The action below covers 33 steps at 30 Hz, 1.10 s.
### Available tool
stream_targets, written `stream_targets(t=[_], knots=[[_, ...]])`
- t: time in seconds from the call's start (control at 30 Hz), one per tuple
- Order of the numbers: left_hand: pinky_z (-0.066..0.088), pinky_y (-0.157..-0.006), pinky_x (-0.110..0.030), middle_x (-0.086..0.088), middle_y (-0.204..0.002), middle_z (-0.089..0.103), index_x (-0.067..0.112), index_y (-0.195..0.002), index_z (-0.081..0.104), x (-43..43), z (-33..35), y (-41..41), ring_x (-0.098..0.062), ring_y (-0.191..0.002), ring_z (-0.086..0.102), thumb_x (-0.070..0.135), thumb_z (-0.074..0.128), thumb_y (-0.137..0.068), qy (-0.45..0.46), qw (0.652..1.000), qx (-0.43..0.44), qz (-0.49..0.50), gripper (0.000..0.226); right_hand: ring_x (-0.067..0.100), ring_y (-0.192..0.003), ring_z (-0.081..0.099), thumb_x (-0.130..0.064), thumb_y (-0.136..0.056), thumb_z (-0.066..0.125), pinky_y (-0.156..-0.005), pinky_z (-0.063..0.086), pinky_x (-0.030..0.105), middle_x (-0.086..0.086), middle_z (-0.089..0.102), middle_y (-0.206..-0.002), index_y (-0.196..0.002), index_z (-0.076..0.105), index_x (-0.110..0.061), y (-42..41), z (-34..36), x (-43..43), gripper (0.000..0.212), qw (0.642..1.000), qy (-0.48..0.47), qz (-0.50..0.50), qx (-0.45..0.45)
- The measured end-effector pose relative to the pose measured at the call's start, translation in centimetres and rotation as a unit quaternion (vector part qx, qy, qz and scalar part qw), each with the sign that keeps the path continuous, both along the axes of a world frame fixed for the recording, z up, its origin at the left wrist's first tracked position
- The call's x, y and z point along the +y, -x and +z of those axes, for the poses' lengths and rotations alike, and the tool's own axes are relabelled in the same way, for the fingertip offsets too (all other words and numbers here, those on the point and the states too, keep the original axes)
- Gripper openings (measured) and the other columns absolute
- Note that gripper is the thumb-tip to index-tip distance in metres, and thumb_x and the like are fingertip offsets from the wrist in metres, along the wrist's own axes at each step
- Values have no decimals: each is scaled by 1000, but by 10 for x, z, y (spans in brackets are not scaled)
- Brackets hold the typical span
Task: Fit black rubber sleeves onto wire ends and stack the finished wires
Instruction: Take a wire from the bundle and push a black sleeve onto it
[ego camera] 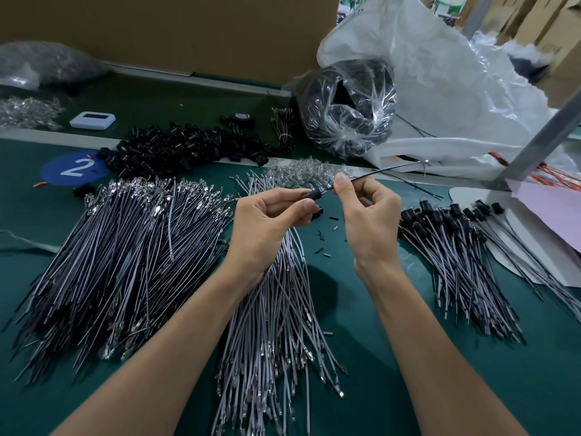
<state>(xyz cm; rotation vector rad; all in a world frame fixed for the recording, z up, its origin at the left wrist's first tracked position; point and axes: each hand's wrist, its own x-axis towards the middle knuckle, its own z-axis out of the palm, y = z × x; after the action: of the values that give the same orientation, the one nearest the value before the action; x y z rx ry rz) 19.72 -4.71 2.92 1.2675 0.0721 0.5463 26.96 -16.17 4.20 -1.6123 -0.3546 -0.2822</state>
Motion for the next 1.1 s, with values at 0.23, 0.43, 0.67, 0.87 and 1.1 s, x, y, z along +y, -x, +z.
stream_targets(t=[0.23, 0.43, 0.67, 0.87, 1.1], knots=[[58, -74, -23, -5, -85, 77, 14, -94, 75, 2, 0, 0, -16, -82, 74, 14, 75, -70, 8, 1000, -1, 2, 24, 0, -46, 40, -31, -90, 68, -50, 33, 15, -18, 48, -45, -59, 56, -21, -1, 0, -1, 35, 999, 27, -8, -30], [56, -78, -20, 1, -91, 77, 14, -97, 74, 5, 0, 0, -11, -89, 73, -11, 72, -77, -31, 999, -5, 11, 32, 2, -44, 40, -28, -92, 67, -48, 31, 14, -19, 48, -45, -61, 55, -19, 1, 1, -1, 35, 997, 50, -3, -53], [55, -82, -21, 1, -91, 77, 16, -94, 75, 4, 0, 0, -12, -91, 73, -12, 73, -75, -28, 999, -8, 15, 34, 2, -44, 39, -28, -92, 68, -49, 32, 18, -15, 46, -47, -62, 56, -19, 3, 1, -1, 33, 997, 53, -12, -59], [55, -80, -19, 1, -91, 77, 17, -94, 75, 5, -1, -1, -12, -91, 73, -12, 74, -74, -20, 1000, -9, 16, 35, 2, -45, 37, -29, -92, 67, -48, 30, 17, -17, 46, -46, -62, 55, -19, 2, 2, -1, 34, 998, 40, 2, -53], [55, -78, -19, 0, -91, 77, 17, -93, 75, 5, -1, -2, -12, -90, 73, -10, 75, -74, -8, 1000, -15, 5, 33, 2, -48, 39, -30, -91, 67, -49, 34, 18, -17, 49, -49, -61, 56, -20, -1, -1, 0, 33, 999, 26, 4, -39]])
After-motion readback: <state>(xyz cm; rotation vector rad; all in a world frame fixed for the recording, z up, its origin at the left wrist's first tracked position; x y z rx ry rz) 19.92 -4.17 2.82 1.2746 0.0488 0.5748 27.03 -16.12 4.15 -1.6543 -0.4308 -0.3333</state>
